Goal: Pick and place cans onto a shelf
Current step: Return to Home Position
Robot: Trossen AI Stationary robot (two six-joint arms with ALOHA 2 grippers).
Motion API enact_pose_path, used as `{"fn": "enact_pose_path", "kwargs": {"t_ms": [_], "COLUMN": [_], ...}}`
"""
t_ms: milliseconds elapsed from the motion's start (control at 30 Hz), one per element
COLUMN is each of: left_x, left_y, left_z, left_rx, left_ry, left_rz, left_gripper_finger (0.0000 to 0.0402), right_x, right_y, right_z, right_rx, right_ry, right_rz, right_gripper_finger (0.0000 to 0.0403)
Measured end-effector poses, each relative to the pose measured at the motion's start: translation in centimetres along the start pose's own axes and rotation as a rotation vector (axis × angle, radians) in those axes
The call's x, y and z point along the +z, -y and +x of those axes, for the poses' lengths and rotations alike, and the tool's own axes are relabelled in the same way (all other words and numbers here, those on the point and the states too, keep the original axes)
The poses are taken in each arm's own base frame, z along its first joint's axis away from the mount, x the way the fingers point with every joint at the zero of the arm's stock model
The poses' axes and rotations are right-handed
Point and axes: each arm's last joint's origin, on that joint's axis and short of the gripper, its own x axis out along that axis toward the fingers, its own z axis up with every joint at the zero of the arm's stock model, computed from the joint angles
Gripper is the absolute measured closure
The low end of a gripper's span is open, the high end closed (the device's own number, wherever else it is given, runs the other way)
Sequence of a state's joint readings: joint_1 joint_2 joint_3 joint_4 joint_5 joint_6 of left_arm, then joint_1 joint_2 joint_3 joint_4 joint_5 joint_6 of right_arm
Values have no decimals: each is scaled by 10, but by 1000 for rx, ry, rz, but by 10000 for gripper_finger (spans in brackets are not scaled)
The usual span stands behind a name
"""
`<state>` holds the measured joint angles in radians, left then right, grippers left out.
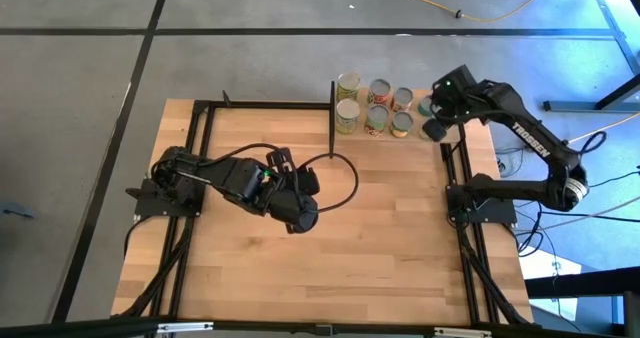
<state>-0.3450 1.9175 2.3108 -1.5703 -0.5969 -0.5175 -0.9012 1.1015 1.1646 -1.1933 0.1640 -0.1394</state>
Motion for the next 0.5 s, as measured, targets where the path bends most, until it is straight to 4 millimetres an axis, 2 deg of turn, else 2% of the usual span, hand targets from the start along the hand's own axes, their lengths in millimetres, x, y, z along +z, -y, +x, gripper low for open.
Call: {"fn": "enact_pose_path", "kwargs": {"t_ms": [333, 500], "left_x": [1, 2], "left_y": [-1, -11], "left_z": [0, -2], "left_rx": [34, 32], "left_ry": [19, 23], "left_rz": [-1, -54], "left_gripper_finger": [369, 384], "right_x": [6, 9], "right_y": [7, 8], "right_z": [-36, -54], "right_rx": [-10, 9], "right_ry": [61, 104], "right_rz": [-30, -74], "right_gripper_finger": [349, 383]}}
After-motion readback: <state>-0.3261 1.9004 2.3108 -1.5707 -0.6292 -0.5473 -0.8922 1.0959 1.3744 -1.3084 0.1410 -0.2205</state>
